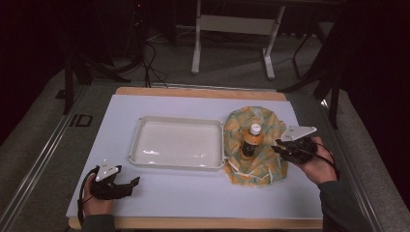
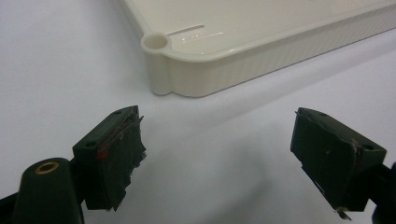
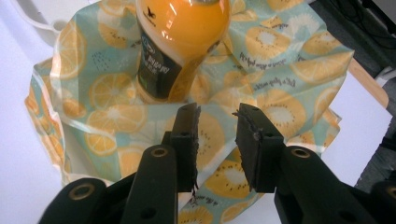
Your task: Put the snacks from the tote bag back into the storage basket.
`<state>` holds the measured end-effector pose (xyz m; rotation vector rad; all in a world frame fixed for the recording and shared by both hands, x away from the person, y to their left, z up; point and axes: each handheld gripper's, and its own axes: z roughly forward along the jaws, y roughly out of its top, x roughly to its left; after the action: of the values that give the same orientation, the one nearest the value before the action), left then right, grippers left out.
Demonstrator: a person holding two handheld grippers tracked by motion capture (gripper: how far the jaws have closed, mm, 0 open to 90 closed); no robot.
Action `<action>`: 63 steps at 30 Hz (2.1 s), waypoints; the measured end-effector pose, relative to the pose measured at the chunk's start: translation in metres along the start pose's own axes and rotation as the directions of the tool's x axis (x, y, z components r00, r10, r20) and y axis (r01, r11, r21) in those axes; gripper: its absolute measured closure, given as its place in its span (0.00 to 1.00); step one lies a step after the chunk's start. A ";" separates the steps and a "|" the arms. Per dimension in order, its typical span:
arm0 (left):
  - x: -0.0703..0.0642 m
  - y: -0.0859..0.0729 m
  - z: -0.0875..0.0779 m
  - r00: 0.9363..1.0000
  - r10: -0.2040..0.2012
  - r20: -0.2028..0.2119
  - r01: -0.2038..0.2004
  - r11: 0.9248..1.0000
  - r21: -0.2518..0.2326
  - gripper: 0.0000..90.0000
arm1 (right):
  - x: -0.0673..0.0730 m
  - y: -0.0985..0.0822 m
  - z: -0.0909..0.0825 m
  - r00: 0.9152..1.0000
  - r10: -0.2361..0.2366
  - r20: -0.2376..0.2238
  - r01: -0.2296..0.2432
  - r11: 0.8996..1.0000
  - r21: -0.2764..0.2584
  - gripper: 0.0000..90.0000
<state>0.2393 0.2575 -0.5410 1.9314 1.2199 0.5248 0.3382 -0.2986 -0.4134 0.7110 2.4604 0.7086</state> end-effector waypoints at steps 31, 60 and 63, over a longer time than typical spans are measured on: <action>0.000 0.000 0.000 1.000 0.004 0.003 -0.004 1.000 0.005 0.19 | -0.003 0.042 0.007 0.998 -0.069 -0.008 0.069 0.998 0.004 0.71; 0.000 0.000 0.000 1.000 0.005 0.007 -0.005 1.000 0.006 0.19 | -0.003 0.076 0.018 0.991 -0.131 0.002 0.131 0.989 0.068 0.56; 0.000 0.000 0.000 1.000 0.005 0.007 -0.005 1.000 0.005 0.19 | -0.003 0.080 0.019 0.990 -0.144 0.000 0.143 0.986 0.080 0.55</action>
<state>0.2396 0.2574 -0.5410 1.9395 1.2138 0.5170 0.3790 -0.2350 -0.3797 0.5569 2.5170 0.5555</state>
